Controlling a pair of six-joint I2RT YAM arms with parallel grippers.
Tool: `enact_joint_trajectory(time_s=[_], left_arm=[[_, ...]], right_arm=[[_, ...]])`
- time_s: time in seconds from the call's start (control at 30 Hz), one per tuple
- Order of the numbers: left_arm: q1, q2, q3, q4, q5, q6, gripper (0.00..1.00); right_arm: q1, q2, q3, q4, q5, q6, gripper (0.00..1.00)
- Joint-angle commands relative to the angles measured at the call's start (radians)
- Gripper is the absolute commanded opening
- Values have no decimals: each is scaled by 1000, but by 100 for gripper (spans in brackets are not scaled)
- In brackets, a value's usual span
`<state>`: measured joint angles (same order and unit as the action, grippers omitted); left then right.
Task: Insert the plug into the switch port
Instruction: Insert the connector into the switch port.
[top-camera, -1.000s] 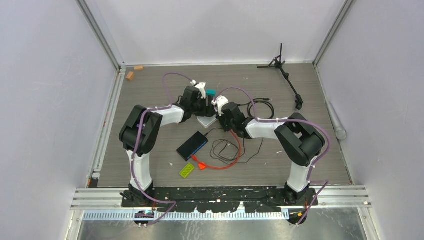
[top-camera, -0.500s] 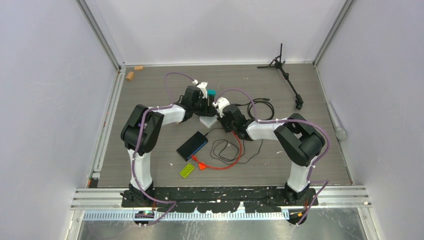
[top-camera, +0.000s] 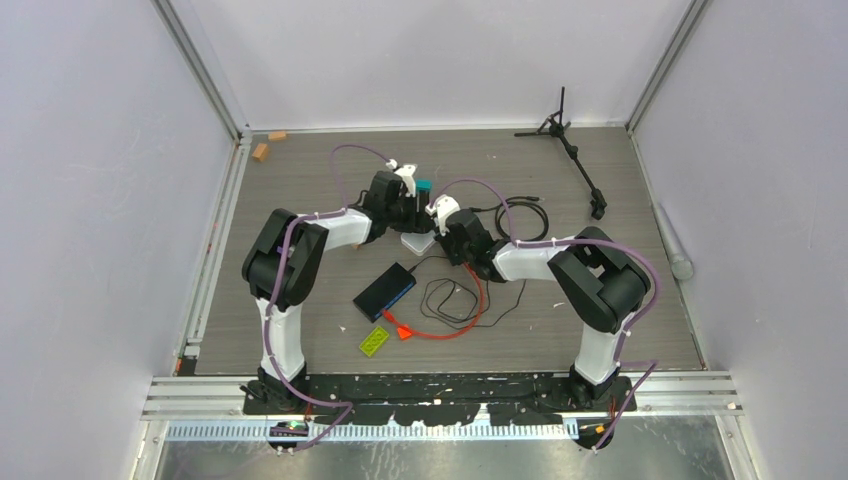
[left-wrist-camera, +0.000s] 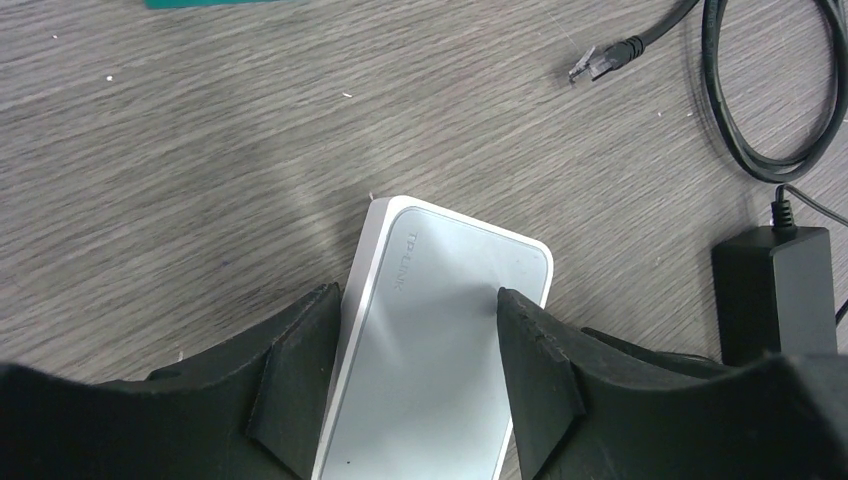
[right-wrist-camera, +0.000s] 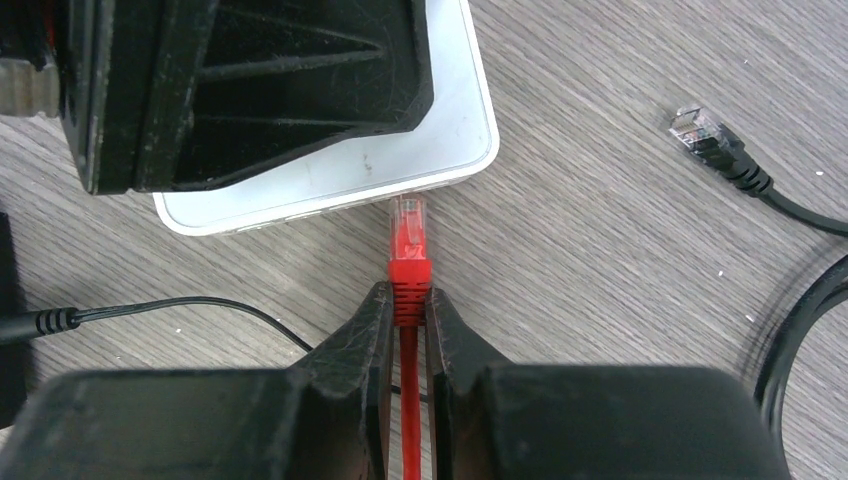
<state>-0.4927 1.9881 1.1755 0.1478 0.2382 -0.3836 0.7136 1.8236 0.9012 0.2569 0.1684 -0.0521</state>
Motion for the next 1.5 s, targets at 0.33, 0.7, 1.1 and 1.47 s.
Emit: enact_joint_trajectory(time_s=[0.33,0.7,1.1,1.47], left_arm=[[-41,28,58,-222,7,44,64],[-41,4,7,-136,-77,43,67],[-40,14,29,-145,-141,40,71],[-38,6,25,-167,-172,41,71]], right_arm=[[-59,-21,47,14,-146,72,0],[-57,-63,4,42,-79,68,1],[-38,-64,8,23,-222,58,0],[-19,-65,4,38,-288,58,0]])
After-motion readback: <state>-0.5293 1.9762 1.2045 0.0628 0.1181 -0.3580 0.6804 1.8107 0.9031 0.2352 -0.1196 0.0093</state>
